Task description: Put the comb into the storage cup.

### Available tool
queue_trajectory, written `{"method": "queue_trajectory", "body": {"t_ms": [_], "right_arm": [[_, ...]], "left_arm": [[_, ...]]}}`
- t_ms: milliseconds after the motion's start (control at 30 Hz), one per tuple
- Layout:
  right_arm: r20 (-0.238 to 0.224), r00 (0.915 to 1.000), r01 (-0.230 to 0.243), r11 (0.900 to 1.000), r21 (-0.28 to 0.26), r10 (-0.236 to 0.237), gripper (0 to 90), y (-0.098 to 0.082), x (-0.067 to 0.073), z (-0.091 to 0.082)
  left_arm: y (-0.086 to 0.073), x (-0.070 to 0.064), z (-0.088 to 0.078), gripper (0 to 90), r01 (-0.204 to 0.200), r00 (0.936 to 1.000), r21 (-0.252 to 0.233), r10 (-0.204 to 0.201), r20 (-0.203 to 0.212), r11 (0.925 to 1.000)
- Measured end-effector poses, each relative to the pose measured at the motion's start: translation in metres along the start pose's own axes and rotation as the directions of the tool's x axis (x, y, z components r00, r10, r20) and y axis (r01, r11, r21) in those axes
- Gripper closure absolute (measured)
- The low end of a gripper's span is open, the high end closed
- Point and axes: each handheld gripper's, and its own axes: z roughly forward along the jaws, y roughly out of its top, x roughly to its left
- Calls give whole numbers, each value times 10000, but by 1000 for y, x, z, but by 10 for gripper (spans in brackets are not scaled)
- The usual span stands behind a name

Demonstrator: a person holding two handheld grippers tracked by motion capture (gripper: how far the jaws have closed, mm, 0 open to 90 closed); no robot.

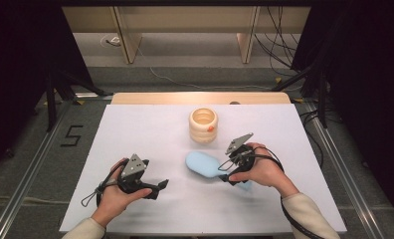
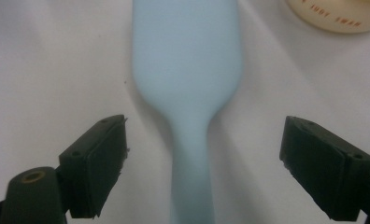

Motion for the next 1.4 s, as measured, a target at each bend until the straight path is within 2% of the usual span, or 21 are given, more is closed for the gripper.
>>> {"method": "queue_trajectory", "body": {"t_ms": [133, 200, 267, 400, 433, 467, 567, 833, 867, 933, 967, 1033, 1067, 1400], "right_arm": [[69, 9997, 245, 9956, 900, -253, 190, 6, 1, 12], [108, 9999, 120, 9931, 1163, -134, 206, 9, 2, 15], [104, 9995, 284, 9898, 1394, -301, 224, 11, 2, 19], [33, 9991, 403, 9787, 2012, -418, 252, 16, 4, 24], [-28, 9977, 663, 9756, 2092, -672, 258, 16, 3, 27], [-49, 9986, 525, 9721, 2287, -528, 260, 17, 5, 28], [-178, 9969, 788, 9660, 2462, -768, 276, 17, 3, 32], [-446, 9957, 912, 9523, 2913, -817, 331, 22, 2, 38], [-506, 9945, 1024, 9489, 2986, -914, 340, 22, 2, 39], [-521, 9951, 956, 9448, 3134, -834, 354, 23, 2, 40], [-544, 9937, 1107, 9408, 3204, -984, 374, 24, 2, 42], [-509, 9955, 925, 9408, 3260, -802, 379, 24, 4, 42], [-485, 9944, 1048, 9390, 3275, -941, 385, 25, 3, 43], [-294, 9939, 1094, 9288, 3541, -1058, 510, 30, 5, 44]], "left_arm": [[0, 0, 0, 20, 11, 10000, -11, -11, 17, 10000], [0, 0, 0, 20, 19, 10000, -17, -19, 24, 10000], [0, 0, 0, 20, 19, 10000, 5, -19, 34, 10000], [0, 0, 0, 21, 15, 10000, -6, -15, 34, 10000], [0, 0, 0, 21, 14, 10000, -4, -14, 34, 10000], [0, 0, 0, 21, 16, 10000, 6, -16, 41, 10000], [0, 0, 0, 22, 26, 10000, -19, -26, 39, 10000], [0, 0, 0, 22, 29, 10000, -23, -29, 46, 10000], [0, 0, 0, 22, 25, 10000, -7, -25, 53, 10000], [0, 0, 0, 22, 22, 10000, -11, -22, 60, 10000], [0, 0, 0, 22, 18, 10000, -13, -18, 61, 10000], [0, 0, 1, 22, 23, 10000, -29, -23, 60, 10000], [0, 0, 1, 22, 25, 10000, -28, -24, 64, 10000], [0, 0, 1, 26, 5, 10000, -22, -5, 62, 10000]]}}
